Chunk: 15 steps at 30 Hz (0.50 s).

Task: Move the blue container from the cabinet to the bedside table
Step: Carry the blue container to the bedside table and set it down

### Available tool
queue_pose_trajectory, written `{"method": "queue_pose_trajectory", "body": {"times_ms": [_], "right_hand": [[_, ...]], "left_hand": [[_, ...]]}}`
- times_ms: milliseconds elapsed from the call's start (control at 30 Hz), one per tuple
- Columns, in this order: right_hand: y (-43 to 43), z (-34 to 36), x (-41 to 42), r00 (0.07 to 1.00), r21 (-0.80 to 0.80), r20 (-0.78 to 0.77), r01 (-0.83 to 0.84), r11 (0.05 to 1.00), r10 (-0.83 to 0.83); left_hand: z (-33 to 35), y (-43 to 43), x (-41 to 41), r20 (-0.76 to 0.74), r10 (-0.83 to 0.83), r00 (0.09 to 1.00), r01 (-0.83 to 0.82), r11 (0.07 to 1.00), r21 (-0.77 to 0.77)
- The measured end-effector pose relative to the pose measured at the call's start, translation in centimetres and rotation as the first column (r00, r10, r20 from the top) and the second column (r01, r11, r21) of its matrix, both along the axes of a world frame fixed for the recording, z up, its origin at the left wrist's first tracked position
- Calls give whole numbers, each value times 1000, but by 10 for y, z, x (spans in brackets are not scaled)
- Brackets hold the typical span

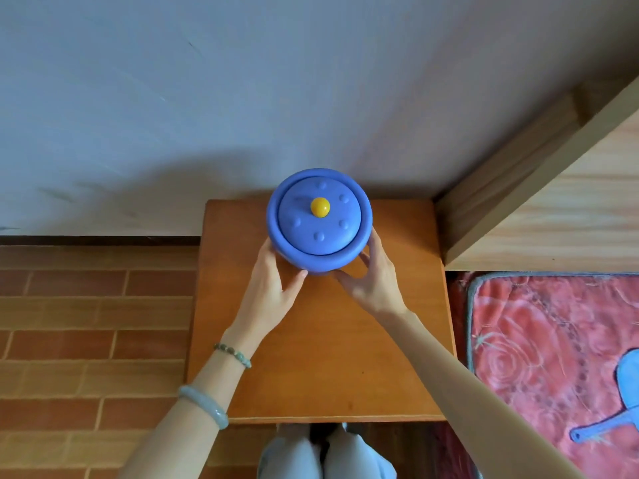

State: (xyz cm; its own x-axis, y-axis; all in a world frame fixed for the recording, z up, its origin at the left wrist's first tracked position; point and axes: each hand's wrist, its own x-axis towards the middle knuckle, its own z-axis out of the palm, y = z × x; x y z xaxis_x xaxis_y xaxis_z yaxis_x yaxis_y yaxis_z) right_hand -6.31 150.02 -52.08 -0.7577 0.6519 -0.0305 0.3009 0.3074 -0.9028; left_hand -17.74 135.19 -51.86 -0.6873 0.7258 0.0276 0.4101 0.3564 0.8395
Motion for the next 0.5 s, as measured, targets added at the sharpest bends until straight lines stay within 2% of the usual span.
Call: {"method": "queue_pose_trajectory", "body": {"times_ms": [300, 400, 500], "right_hand": [[-1, -11, -1, 999, 21, 39, -38, 999, 37], [3, -6, 3, 988, 87, 136, -92, 992, 79], [4, 10, 15, 959, 177, 259, -167, 970, 118]], "left_hand": [[-17, -4, -3, -55, -37, 998, 31, 995, -97], [-15, -10, -4, -218, -80, 973, 14, 957, -288], [2, -23, 0, -283, -115, 952, -37, 875, -482]]}}
